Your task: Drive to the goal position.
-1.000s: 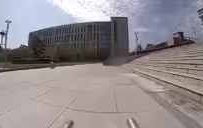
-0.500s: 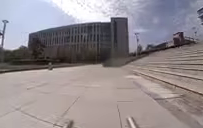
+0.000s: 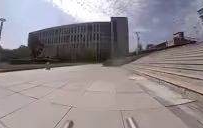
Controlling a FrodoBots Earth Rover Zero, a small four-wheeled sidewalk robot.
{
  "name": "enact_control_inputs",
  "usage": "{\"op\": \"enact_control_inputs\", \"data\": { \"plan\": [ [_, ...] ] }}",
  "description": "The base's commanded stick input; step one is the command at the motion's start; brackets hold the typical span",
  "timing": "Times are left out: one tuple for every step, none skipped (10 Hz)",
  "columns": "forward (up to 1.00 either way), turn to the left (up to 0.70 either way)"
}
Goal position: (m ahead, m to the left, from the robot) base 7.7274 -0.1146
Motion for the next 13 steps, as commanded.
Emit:
{"op": "enact_control_inputs", "data": {
  "plan": [
    [0.7,0.0],
    [0.7,0.0],
    [0.7,0.0],
    [0.7,0.0],
    [0.7,0.0],
    [0.7,0.0],
    [0.7,0.0],
    [0.7,0.0],
    [0.7,0.0],
    [0.7,0.0],
    [0.7,0.0],
    [0.7,0.0],
    [0.7,0.0]
  ]
}}
